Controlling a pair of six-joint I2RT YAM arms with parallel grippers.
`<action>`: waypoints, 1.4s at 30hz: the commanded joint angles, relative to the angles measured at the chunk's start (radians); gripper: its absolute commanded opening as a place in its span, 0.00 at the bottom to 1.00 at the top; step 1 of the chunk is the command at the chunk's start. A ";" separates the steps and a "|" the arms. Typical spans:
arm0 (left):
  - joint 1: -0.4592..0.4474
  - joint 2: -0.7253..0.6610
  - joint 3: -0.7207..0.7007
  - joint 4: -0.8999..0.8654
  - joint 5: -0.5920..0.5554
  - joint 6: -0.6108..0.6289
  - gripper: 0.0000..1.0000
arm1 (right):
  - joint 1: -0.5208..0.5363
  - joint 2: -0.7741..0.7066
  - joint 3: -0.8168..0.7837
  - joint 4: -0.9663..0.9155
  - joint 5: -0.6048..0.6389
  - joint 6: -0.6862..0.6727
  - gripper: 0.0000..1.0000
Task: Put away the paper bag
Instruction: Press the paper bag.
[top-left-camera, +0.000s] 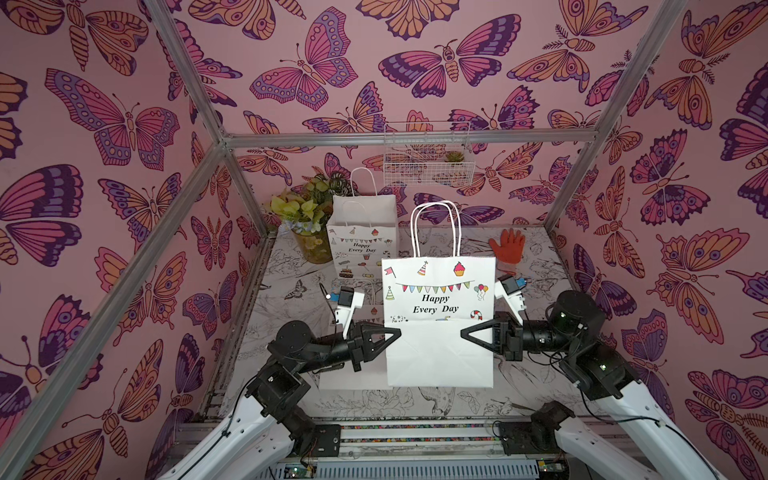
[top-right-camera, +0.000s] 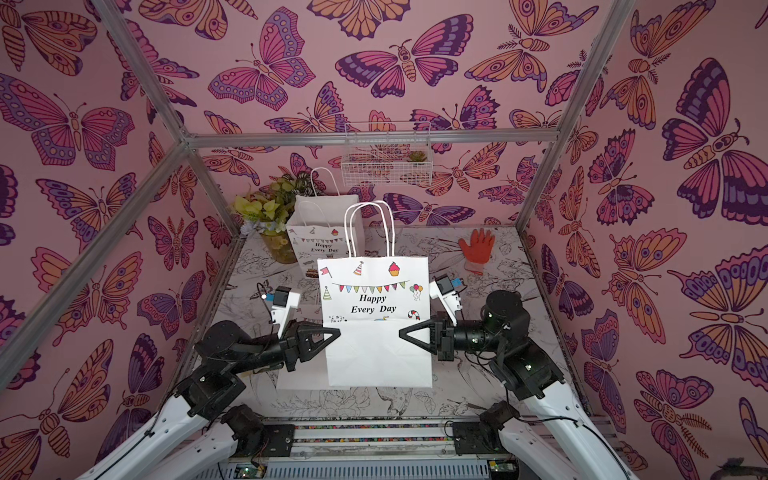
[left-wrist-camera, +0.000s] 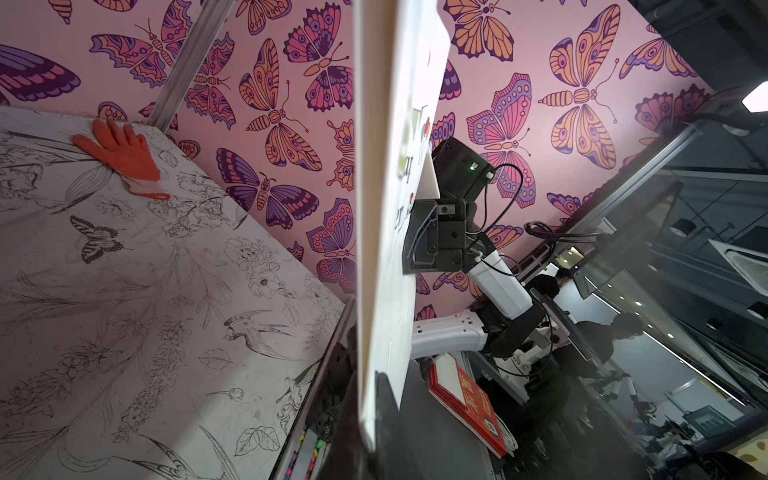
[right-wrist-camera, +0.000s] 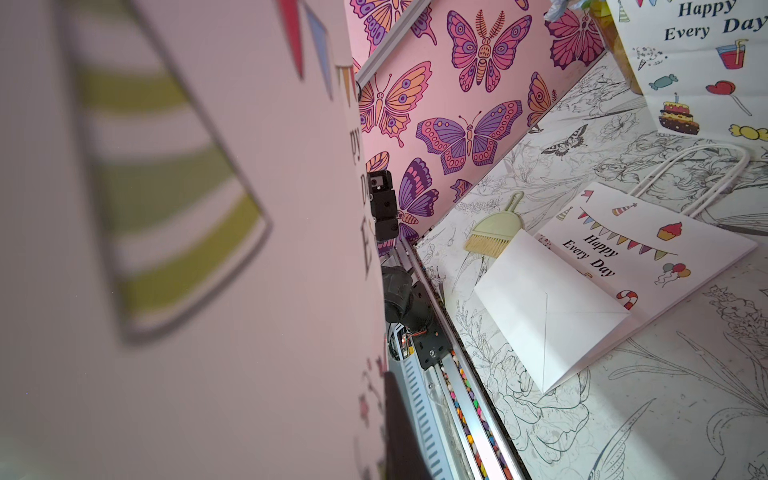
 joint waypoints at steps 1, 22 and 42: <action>-0.005 -0.003 -0.031 0.001 -0.024 0.030 0.00 | 0.015 0.018 0.028 -0.036 -0.007 -0.074 0.26; -0.006 0.028 -0.050 0.070 -0.021 0.017 0.15 | 0.013 0.124 0.048 0.033 -0.044 -0.123 0.00; -0.014 0.012 -0.088 0.077 -0.027 0.013 0.00 | -0.138 0.239 0.363 -0.144 -0.071 -0.231 0.02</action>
